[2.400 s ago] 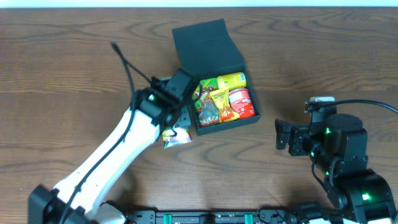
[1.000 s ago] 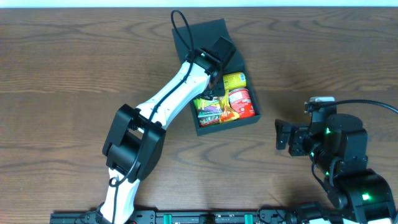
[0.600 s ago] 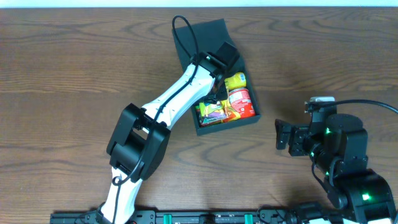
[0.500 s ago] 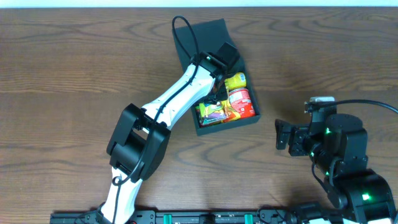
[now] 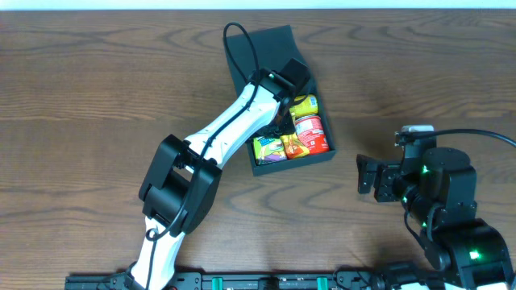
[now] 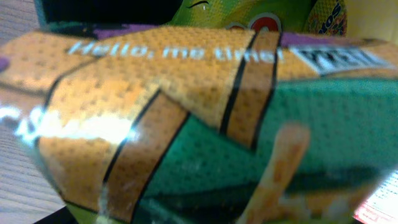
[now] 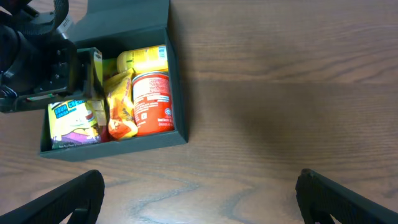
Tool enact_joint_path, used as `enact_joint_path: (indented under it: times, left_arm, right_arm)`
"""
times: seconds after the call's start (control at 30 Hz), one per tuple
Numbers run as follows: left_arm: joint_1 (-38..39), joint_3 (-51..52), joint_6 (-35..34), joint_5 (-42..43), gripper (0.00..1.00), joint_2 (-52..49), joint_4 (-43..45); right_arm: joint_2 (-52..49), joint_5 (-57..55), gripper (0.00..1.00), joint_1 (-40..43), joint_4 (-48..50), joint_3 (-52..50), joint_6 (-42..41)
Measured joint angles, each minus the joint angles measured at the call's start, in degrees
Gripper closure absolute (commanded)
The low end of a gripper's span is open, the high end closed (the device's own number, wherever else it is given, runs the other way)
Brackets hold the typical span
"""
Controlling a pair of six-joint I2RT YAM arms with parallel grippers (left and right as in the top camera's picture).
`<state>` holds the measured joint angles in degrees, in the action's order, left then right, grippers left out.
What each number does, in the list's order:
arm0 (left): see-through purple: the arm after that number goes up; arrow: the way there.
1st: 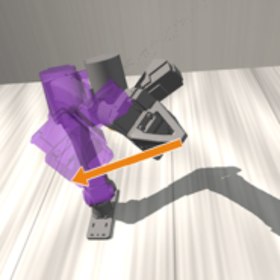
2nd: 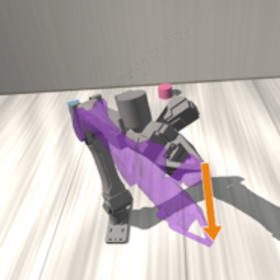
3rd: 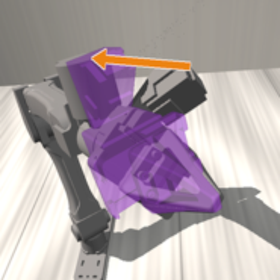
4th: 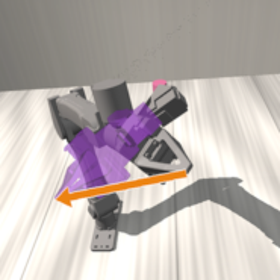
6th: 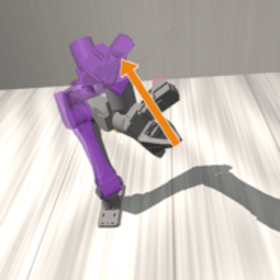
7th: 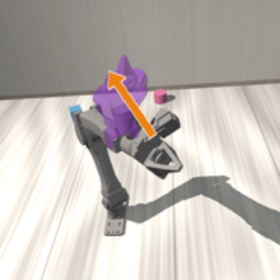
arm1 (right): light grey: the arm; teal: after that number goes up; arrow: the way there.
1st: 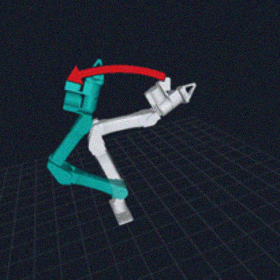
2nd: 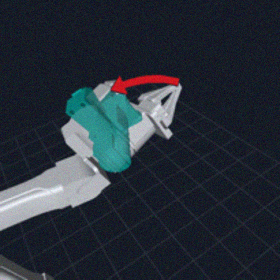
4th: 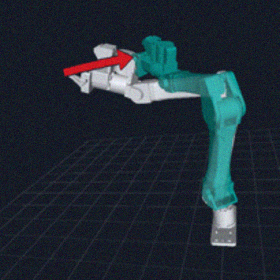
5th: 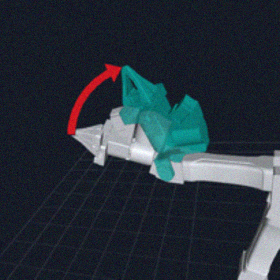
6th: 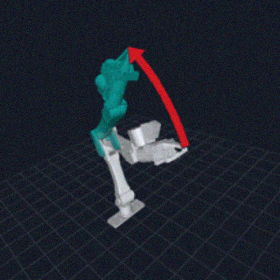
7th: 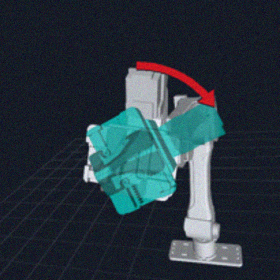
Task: Pack container
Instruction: 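Lower the Pretz pack upright into the box's left side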
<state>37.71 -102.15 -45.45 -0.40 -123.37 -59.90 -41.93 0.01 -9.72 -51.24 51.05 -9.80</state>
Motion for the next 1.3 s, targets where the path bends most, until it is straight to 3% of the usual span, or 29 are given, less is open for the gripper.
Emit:
enact_joint_path:
  times: [0.43,0.73,0.97,1.07,1.13,1.2,1.3]
  left_arm:
    - [0.0,-3.8,0.2,-0.4,0.26,0.0,-2.5]
    - [0.0,-9.1,0.3,-5.5,0.22,0.0,-8.3]
    - [0.0,-9.6,0.2,-5.8,0.3,0.0,-8.7]
    - [0.0,-11.1,0.5,-5.2,0.48,0.0,-8.4]
    - [0.2,-12.8,2.4,-4.8,0.78,0.0,-6.3]
    - [0.6,-13.7,4.0,-4.6,0.92,0.0,-4.4]
    - [1.5,-13.9,7.0,-4.5,0.94,0.0,-3.4]
  right_arm:
    - [0.0,0.0,0.01,0.0,0.0,0.0,0.0]
    - [0.0,0.0,0.01,0.0,0.0,0.0,0.0]
    - [0.0,0.0,0.01,0.0,0.0,0.0,0.0]
    - [0.0,0.0,0.01,0.0,0.0,0.0,0.0]
    - [0.0,0.0,0.01,0.0,0.0,0.0,0.0]
    - [0.0,0.0,0.01,0.0,0.0,0.0,0.0]
    - [0.0,0.0,0.01,0.0,0.0,0.0,0.0]
